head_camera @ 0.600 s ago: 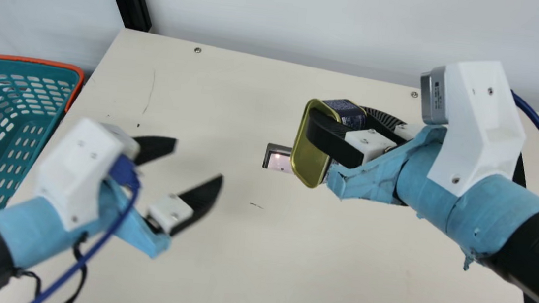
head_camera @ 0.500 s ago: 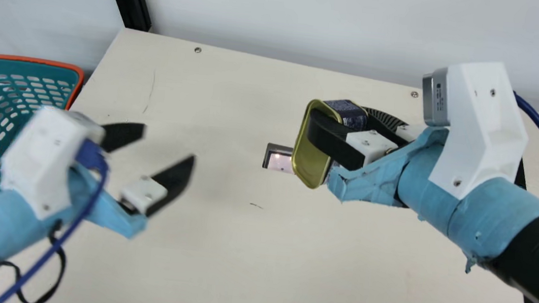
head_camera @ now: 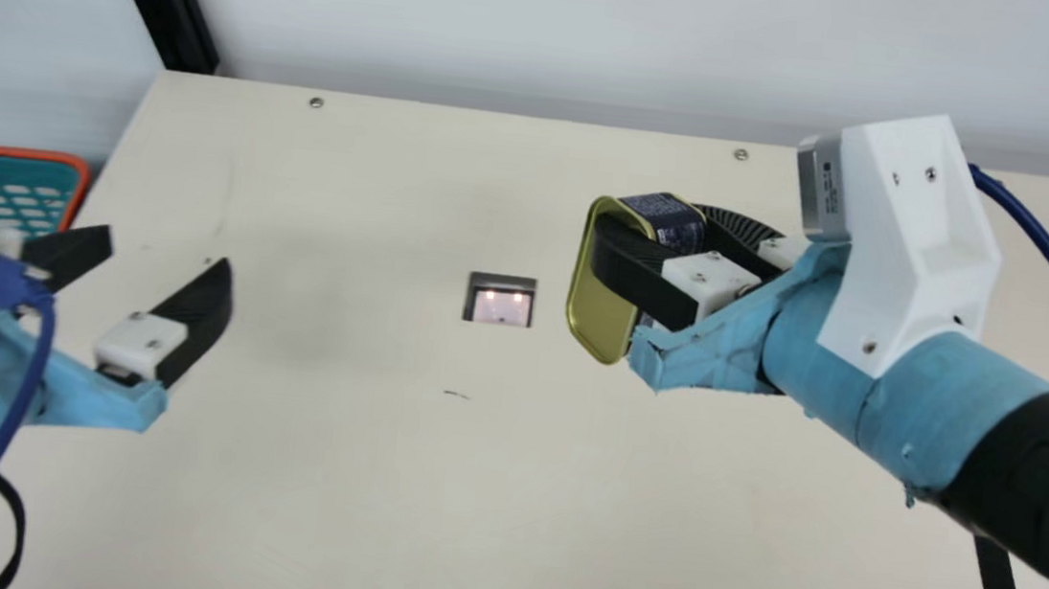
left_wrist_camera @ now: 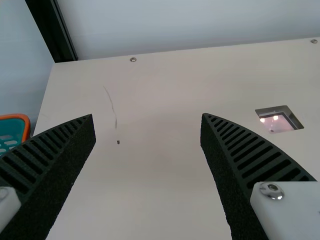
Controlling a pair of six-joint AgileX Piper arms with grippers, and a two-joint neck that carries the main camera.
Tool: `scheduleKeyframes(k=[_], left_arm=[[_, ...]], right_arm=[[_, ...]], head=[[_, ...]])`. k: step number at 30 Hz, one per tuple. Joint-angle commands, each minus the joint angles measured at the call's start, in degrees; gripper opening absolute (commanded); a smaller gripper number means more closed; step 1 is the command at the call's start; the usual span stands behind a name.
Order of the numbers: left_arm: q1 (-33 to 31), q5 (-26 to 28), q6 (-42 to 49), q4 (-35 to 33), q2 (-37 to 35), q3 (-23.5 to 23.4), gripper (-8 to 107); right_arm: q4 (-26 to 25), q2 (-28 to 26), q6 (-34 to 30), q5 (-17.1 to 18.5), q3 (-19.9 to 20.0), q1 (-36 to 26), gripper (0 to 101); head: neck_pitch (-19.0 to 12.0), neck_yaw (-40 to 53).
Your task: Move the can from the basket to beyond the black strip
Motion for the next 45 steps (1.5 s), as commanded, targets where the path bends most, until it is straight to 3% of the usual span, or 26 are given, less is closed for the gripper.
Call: scheduleKeyframes(k=[1, 13, 22, 36, 45], left_arm=[[0.00, 0.00, 0.00, 0.00, 0.00, 0.00, 90], [0.00, 0.00, 0.00, 0.00, 0.00, 0.00, 90], [0.00, 0.00, 0.00, 0.00, 0.00, 0.00, 90], [0.00, 0.00, 0.00, 0.00, 0.00, 0.00, 90], [0.00, 0.00, 0.00, 0.00, 0.00, 0.00, 90]], right_arm=[[-3.66, -0.93, 1.95, 0.15, 0.66, -2.20, 0], [-18.78, -7.68, 8.66, 5.22, 2.26, -17.94, 0], [-22.76, -8.74, 3.81, 10.00, 0.22, -30.41, 0], [-20.12, 2.91, -16.85, 12.24, -7.31, -46.58, 0], [-21.89, 12.32, -21.79, 11.88, -11.92, -50.29, 0]], head=[[-1.36, -1.41], [-3.60, -7.75], [-4.25, -11.10], [-3.74, -10.49], [-2.99, -7.44]])
